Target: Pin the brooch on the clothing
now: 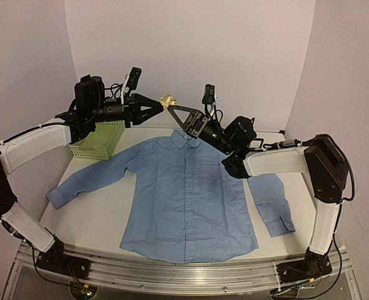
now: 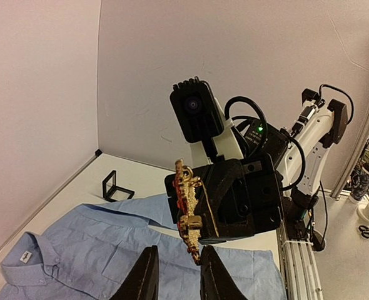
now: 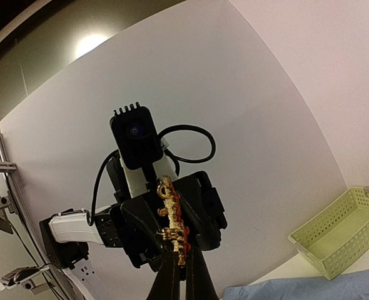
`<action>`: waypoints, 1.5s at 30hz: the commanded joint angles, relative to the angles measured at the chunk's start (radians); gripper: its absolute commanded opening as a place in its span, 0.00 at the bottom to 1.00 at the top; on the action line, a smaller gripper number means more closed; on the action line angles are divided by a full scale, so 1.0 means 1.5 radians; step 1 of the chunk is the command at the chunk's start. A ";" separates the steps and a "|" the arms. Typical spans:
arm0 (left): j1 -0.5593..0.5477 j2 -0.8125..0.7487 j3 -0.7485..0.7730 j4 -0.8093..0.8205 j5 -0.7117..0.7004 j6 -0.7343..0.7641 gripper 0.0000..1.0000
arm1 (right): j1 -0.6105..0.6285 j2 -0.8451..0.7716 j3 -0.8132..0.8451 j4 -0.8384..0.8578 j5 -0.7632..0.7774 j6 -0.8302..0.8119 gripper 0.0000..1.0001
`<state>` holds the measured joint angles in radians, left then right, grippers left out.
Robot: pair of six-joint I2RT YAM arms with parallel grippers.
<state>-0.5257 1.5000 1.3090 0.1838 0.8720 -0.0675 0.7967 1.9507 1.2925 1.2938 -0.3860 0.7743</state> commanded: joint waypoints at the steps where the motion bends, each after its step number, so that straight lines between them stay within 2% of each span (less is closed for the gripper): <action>1: -0.002 0.009 0.039 0.021 0.008 -0.012 0.20 | 0.009 -0.006 0.025 0.039 0.000 -0.005 0.00; 6: -0.003 0.008 0.037 0.020 0.014 -0.013 0.11 | 0.011 -0.001 0.031 0.035 -0.001 -0.005 0.00; 22: -0.003 0.004 0.038 0.034 0.025 -0.014 0.10 | 0.012 0.001 0.023 0.012 -0.006 -0.013 0.00; 25: -0.003 0.004 0.038 0.036 0.029 -0.015 0.11 | 0.012 0.000 0.021 0.007 -0.007 -0.015 0.00; 30: -0.003 -0.001 0.035 0.043 0.037 -0.016 0.20 | 0.012 -0.007 0.012 0.001 -0.002 -0.024 0.00; 32: -0.003 0.001 0.035 0.044 0.041 -0.017 0.20 | 0.012 -0.008 0.012 0.000 -0.001 -0.026 0.00; 38: -0.003 0.001 0.034 0.035 0.043 -0.014 0.00 | 0.013 -0.009 0.019 -0.001 -0.005 -0.027 0.00; 45: -0.003 -0.001 0.035 0.012 0.039 0.006 0.00 | 0.013 -0.009 0.016 -0.002 -0.001 -0.024 0.00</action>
<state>-0.5312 1.5108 1.3163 0.2015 0.9310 -0.0967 0.8085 1.9522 1.3025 1.2636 -0.3889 0.7319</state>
